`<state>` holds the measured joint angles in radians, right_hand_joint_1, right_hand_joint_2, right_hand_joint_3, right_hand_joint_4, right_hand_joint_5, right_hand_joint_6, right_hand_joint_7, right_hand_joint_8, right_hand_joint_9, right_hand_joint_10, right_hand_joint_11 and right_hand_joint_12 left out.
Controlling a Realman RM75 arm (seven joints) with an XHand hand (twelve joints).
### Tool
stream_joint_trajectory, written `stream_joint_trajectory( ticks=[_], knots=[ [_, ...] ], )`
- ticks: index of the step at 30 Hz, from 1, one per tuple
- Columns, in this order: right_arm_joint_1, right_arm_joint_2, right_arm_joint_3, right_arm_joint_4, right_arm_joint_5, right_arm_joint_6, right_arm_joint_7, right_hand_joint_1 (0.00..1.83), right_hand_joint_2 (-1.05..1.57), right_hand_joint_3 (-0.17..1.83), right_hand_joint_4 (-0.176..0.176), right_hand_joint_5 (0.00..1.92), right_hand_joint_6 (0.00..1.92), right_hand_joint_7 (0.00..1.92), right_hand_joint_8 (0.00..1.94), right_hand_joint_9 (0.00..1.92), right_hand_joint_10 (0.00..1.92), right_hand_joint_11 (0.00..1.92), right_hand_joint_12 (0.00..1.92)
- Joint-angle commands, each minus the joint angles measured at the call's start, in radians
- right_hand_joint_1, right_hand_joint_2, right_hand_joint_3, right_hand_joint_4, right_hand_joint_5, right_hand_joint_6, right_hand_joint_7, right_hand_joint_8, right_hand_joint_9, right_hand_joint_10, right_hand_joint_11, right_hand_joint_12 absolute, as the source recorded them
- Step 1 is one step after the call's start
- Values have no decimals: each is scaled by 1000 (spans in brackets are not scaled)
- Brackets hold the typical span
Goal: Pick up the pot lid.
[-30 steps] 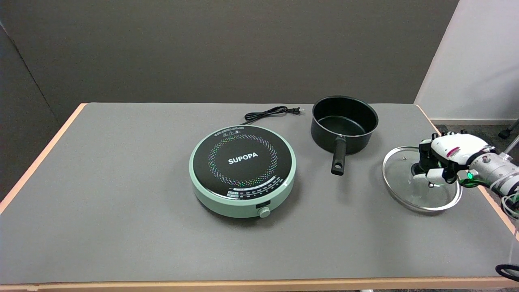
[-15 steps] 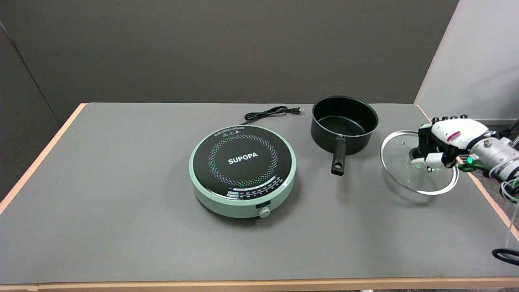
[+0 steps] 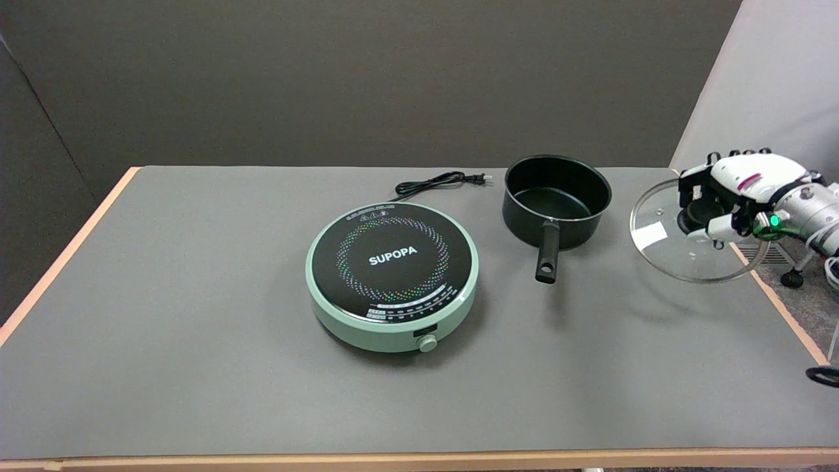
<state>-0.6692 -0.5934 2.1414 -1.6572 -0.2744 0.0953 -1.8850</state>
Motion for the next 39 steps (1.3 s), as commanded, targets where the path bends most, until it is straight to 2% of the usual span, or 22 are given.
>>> stream_joint_trajectory(
  ticks=[1, 10, 18, 29, 39],
  knots=[
    [19, 177, 6, 102, 93, -19, 77, 1362, 935, 384, 176, 694, 1110, 943, 1146, 882, 1265, 700, 1770],
    [203, 234, -161, 191, 180, -85, 77, 1362, 935, 383, 176, 694, 1113, 943, 1145, 886, 1279, 701, 1766],
    [473, 277, -448, 263, 205, -125, 77, 1362, 934, 385, 176, 695, 1118, 944, 1144, 885, 1285, 706, 1761],
    [474, 278, -418, 312, 436, -208, 69, 1361, 942, 374, 176, 698, 1105, 939, 1149, 877, 1285, 678, 1829],
    [476, 280, -383, 295, 455, -207, 70, 1360, 944, 374, 176, 700, 1088, 936, 1155, 878, 1301, 676, 1829]
  ],
)
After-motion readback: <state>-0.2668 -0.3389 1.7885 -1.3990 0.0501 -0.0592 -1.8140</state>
